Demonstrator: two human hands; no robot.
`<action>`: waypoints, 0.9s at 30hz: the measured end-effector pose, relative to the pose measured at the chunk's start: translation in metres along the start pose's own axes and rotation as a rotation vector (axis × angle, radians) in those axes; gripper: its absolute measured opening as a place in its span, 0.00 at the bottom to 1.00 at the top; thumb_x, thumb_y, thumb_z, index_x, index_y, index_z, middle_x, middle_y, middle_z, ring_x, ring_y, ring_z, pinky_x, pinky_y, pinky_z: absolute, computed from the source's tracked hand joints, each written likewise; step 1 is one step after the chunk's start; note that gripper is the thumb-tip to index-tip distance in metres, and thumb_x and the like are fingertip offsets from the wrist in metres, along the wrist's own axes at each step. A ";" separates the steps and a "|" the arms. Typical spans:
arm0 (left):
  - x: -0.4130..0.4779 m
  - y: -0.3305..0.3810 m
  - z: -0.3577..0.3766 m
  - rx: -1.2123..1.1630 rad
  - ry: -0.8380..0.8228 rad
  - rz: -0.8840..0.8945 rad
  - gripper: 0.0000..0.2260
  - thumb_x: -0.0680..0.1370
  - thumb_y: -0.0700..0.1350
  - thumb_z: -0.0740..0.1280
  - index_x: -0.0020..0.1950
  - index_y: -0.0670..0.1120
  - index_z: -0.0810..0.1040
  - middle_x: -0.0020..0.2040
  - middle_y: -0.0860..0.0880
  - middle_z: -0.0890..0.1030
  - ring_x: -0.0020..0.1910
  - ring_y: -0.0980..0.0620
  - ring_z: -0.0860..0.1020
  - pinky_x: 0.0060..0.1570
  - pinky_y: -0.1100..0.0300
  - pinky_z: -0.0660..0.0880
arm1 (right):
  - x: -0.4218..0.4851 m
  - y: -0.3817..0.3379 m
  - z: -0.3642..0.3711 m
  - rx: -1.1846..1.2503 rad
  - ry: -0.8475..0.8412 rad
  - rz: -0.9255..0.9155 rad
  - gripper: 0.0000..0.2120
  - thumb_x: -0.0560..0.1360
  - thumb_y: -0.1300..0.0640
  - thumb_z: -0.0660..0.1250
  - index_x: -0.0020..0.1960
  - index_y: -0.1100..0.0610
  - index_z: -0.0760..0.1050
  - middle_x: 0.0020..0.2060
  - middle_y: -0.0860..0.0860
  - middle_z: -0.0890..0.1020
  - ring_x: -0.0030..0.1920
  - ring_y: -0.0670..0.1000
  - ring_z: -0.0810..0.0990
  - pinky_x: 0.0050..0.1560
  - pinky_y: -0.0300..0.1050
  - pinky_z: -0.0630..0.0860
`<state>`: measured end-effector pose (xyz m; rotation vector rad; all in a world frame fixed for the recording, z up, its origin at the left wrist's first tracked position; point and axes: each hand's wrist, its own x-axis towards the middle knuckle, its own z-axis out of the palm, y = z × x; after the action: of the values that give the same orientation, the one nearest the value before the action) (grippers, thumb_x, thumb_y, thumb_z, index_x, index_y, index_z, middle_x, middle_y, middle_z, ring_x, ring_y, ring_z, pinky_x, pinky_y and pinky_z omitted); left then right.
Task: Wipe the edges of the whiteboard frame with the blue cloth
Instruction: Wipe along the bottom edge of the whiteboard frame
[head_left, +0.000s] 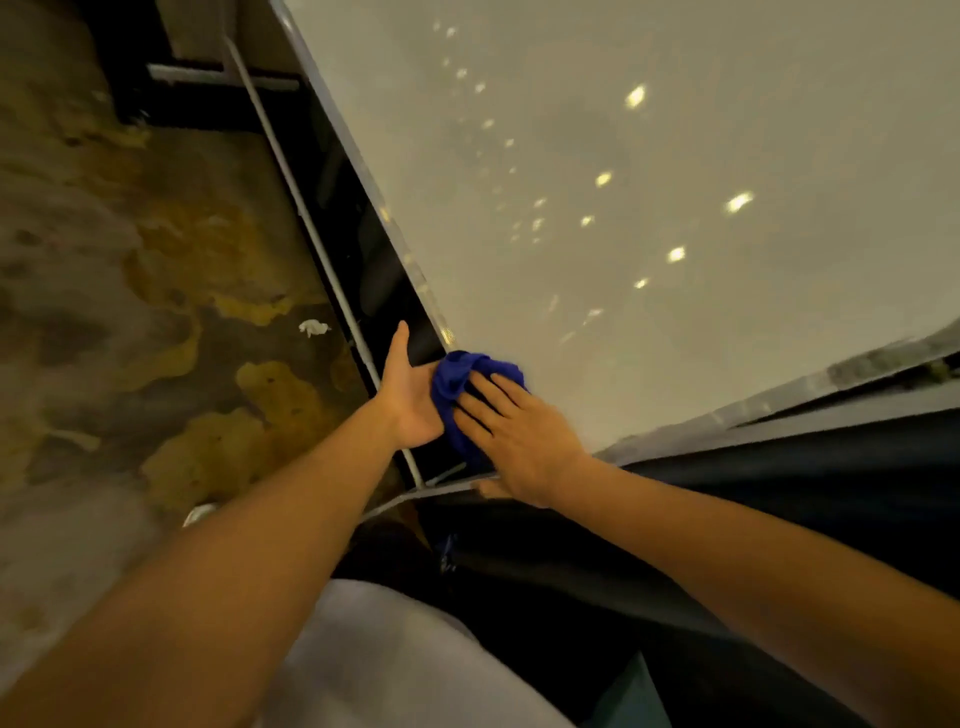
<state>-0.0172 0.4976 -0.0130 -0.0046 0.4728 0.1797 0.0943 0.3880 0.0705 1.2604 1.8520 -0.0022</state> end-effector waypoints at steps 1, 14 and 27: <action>0.001 -0.002 -0.004 -0.021 -0.014 0.024 0.45 0.71 0.77 0.50 0.66 0.41 0.76 0.63 0.38 0.80 0.60 0.41 0.79 0.63 0.44 0.71 | 0.008 0.012 -0.005 -0.050 0.003 -0.069 0.41 0.77 0.31 0.51 0.80 0.56 0.50 0.80 0.56 0.53 0.80 0.61 0.44 0.77 0.58 0.38; 0.067 -0.084 0.033 -0.019 0.639 0.530 0.21 0.83 0.55 0.56 0.63 0.40 0.77 0.49 0.41 0.82 0.48 0.43 0.80 0.55 0.50 0.77 | 0.138 0.138 -0.087 -0.491 0.099 -0.578 0.19 0.84 0.48 0.50 0.72 0.49 0.68 0.71 0.51 0.71 0.69 0.59 0.65 0.69 0.57 0.62; 0.073 -0.105 0.073 0.548 1.074 0.574 0.36 0.78 0.68 0.48 0.69 0.41 0.71 0.67 0.40 0.74 0.62 0.41 0.75 0.61 0.49 0.72 | 0.150 0.161 -0.096 -0.532 0.088 -0.348 0.26 0.82 0.39 0.47 0.79 0.43 0.57 0.80 0.48 0.57 0.78 0.60 0.52 0.75 0.61 0.51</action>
<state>0.0982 0.4099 0.0149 0.6027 1.5837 0.6136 0.1374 0.6216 0.1039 0.5761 1.9523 0.3397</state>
